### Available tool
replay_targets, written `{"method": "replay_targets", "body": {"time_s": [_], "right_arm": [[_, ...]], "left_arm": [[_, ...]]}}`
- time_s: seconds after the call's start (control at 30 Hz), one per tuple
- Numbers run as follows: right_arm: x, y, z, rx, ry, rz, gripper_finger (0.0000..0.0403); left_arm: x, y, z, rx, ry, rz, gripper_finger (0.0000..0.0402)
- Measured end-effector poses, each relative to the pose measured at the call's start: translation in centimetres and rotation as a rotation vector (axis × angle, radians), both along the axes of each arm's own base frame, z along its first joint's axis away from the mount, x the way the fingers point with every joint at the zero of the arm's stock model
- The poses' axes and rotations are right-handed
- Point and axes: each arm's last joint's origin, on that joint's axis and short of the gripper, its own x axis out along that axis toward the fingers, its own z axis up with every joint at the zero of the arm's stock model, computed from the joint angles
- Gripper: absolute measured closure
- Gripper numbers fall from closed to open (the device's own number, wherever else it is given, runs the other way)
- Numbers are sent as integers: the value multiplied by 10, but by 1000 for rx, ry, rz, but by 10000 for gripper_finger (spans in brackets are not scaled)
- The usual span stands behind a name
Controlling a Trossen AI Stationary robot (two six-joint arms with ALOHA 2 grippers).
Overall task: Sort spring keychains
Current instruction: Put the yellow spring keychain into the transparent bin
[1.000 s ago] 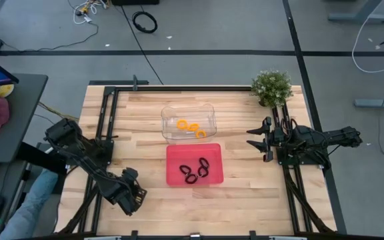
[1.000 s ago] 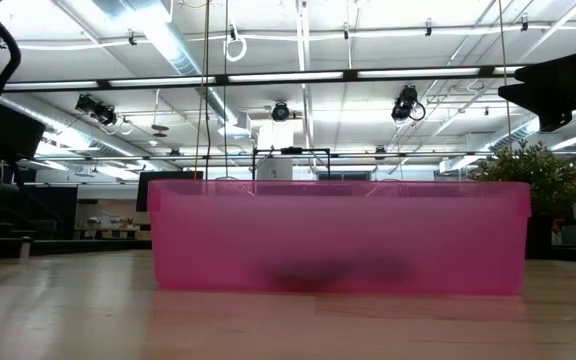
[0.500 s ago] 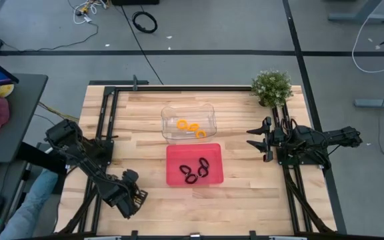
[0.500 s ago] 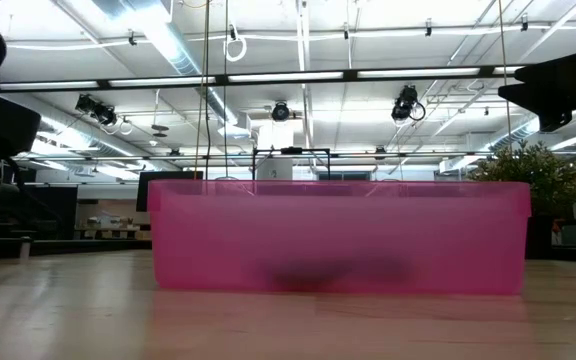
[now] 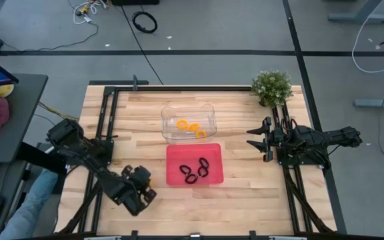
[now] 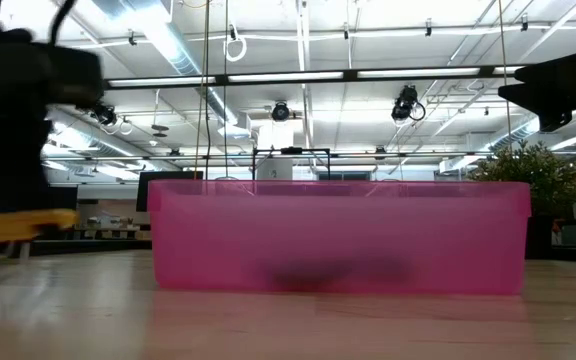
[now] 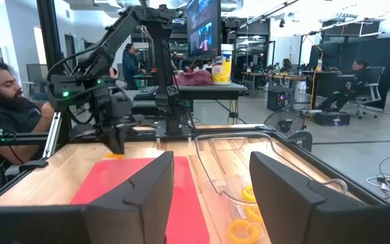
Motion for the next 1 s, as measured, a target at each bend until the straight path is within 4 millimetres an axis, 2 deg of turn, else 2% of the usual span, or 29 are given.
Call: {"method": "replay_targets", "body": {"time_s": [0.27,0.7,1.0], "right_arm": [[0,0,0,0,0,0,204],[0,0,0,0,0,0,204],[0,0,0,0,0,0,204]], "left_arm": [[20,34,25,194,-76,-56,393],[38,74,44,420,6,-178,395],[55,89,65,585,-65,-251,394]]}}
